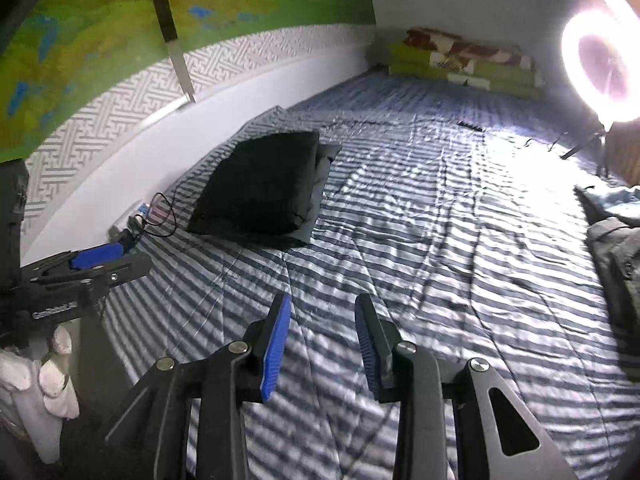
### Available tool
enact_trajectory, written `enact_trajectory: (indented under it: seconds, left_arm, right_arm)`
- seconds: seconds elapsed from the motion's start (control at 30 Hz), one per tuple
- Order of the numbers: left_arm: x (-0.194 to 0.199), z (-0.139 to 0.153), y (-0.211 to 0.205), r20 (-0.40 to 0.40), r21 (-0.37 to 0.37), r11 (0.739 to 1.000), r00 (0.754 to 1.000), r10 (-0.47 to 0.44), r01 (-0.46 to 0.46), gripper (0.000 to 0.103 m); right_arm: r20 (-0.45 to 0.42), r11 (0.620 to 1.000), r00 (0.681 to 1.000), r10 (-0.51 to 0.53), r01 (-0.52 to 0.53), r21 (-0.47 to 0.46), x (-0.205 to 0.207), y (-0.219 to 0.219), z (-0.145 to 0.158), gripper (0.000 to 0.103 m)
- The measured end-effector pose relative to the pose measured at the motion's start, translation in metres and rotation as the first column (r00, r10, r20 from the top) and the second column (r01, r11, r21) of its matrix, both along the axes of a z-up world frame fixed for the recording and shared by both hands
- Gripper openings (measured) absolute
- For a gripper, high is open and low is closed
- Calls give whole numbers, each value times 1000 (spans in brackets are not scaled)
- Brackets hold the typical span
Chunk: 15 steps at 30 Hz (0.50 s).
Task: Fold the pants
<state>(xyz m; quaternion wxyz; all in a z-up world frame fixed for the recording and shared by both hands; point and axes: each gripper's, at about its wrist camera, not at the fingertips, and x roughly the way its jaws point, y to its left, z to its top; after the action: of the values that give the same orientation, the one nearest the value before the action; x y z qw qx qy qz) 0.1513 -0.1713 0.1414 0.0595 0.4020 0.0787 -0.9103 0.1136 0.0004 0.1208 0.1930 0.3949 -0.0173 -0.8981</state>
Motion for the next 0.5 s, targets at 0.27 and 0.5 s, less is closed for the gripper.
enact_trajectory:
  seconds: [0.27, 0.5]
  left_arm:
    - [50, 22, 37, -28, -78, 996, 999, 37, -39, 81]
    - [74, 33, 44, -88, -31, 990, 987, 131, -134, 87]
  right_arm:
    - [-94, 999, 996, 1, -5, -44, 38, 15, 13, 43]
    - [-121, 1000, 993, -3, 5, 17, 55, 28, 19, 45]
